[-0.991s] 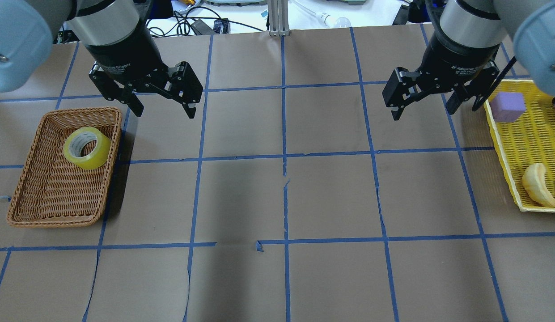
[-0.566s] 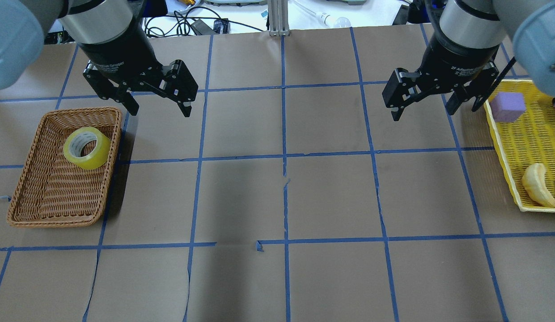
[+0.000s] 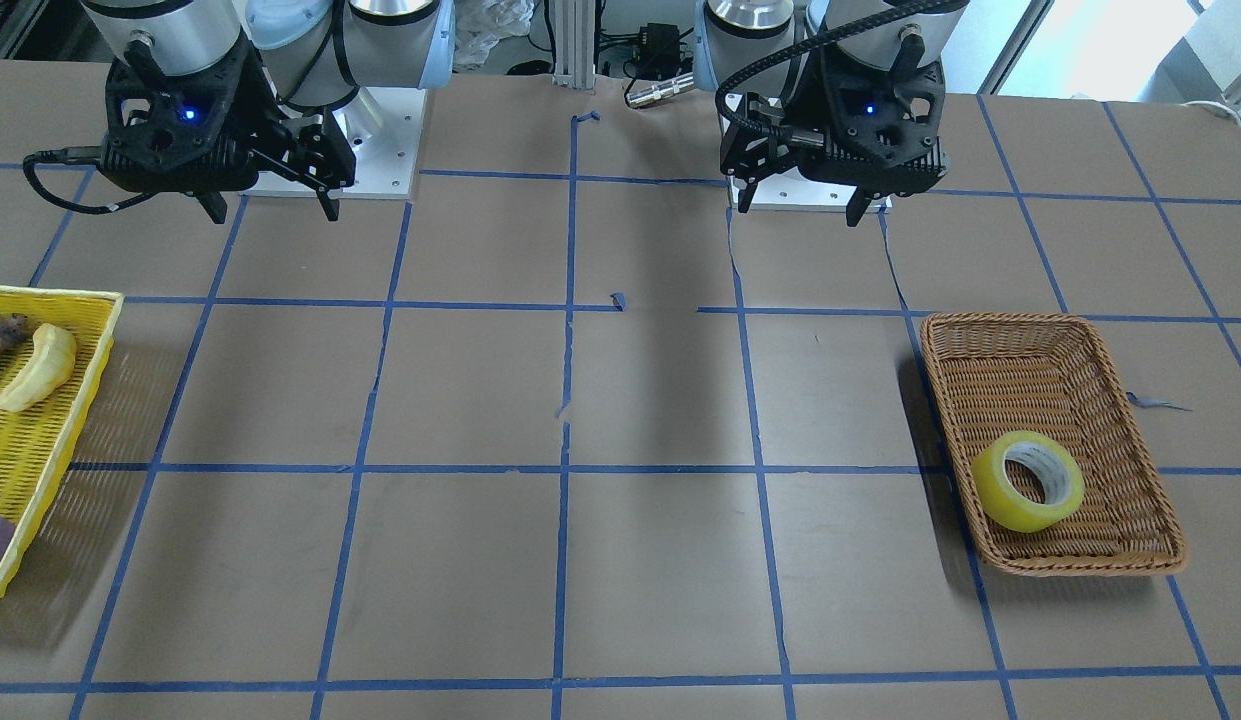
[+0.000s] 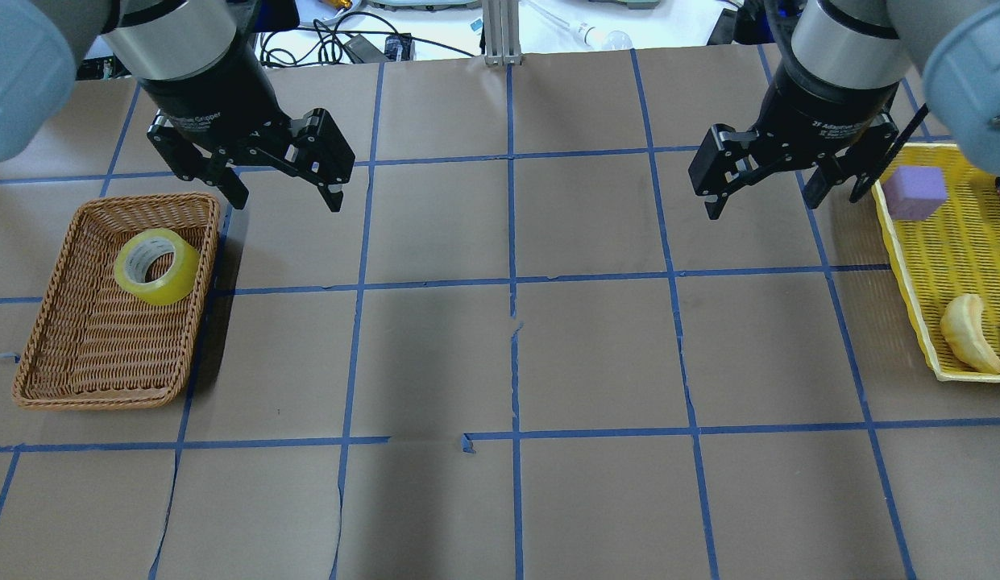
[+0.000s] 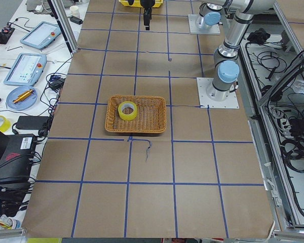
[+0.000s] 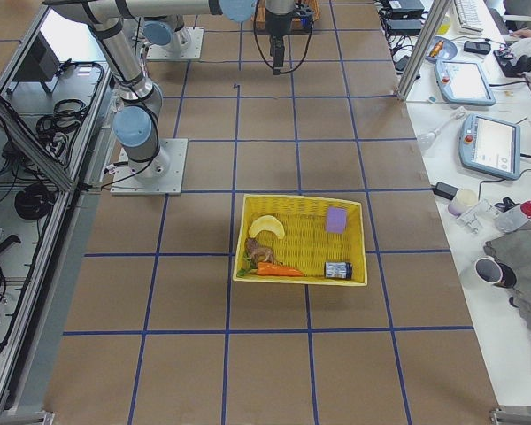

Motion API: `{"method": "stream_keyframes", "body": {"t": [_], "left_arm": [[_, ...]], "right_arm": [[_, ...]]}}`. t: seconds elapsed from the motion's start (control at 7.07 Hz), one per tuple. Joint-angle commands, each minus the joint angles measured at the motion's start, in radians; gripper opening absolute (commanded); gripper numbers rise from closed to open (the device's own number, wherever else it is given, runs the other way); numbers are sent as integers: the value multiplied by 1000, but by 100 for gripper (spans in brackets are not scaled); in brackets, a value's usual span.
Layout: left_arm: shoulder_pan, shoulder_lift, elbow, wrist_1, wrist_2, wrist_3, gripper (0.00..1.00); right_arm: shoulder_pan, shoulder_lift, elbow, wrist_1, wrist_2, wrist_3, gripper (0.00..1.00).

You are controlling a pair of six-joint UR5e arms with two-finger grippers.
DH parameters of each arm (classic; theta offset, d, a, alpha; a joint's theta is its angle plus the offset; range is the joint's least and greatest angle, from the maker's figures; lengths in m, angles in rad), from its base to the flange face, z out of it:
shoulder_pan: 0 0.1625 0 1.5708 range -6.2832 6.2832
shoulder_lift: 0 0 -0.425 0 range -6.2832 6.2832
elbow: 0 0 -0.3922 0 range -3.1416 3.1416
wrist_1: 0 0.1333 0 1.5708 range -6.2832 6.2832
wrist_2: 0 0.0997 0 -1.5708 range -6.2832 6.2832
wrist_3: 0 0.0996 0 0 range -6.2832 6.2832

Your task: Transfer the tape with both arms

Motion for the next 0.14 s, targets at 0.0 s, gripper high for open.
{"method": "stream_keyframes", "body": {"t": [0.0], "left_arm": [[3, 0, 1, -4, 0, 0, 100]], "right_arm": [[0, 0, 0, 0, 0, -1, 100]]}}
